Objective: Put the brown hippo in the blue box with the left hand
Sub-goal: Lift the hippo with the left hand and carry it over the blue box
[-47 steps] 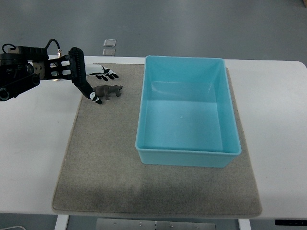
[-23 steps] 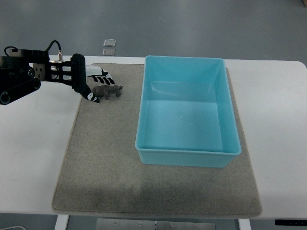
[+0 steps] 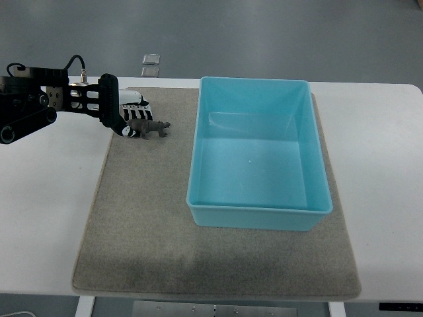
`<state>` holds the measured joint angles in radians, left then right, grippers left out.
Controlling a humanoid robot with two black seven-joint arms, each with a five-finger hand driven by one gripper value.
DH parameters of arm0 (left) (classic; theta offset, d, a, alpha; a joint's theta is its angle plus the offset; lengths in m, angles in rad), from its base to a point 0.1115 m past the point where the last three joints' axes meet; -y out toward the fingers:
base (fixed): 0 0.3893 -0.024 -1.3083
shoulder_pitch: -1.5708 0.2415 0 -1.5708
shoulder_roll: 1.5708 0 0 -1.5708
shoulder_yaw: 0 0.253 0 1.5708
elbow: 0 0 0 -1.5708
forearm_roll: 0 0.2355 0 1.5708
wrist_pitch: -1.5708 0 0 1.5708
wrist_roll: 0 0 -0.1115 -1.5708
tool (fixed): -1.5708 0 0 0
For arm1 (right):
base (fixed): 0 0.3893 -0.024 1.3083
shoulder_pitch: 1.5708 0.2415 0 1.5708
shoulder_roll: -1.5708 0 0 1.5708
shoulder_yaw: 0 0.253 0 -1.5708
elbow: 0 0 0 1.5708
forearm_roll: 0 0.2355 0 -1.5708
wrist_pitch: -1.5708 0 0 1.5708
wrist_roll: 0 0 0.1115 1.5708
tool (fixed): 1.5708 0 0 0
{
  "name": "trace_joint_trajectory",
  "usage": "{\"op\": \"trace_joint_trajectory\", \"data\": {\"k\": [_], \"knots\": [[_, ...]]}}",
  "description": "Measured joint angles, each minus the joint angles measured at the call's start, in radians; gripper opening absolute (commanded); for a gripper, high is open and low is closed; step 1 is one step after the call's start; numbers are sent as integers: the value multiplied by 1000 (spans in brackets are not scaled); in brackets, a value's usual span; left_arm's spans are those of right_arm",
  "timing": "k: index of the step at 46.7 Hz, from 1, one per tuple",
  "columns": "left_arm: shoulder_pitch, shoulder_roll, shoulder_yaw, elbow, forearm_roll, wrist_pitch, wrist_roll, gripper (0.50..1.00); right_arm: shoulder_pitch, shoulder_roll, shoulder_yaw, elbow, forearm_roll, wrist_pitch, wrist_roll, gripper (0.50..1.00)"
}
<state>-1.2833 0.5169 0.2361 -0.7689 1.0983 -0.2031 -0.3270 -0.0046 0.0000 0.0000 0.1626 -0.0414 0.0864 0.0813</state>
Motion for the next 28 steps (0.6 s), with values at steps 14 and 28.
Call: {"op": "trace_joint_trajectory", "data": {"k": [14, 28], "knots": [[-9, -1, -12, 1, -2, 65, -1, 500, 0, 0, 0, 0, 0, 0, 0, 936], [-52, -23, -50, -10, -20, 116, -6, 500, 0, 0, 0, 0, 0, 0, 0, 936]]}}
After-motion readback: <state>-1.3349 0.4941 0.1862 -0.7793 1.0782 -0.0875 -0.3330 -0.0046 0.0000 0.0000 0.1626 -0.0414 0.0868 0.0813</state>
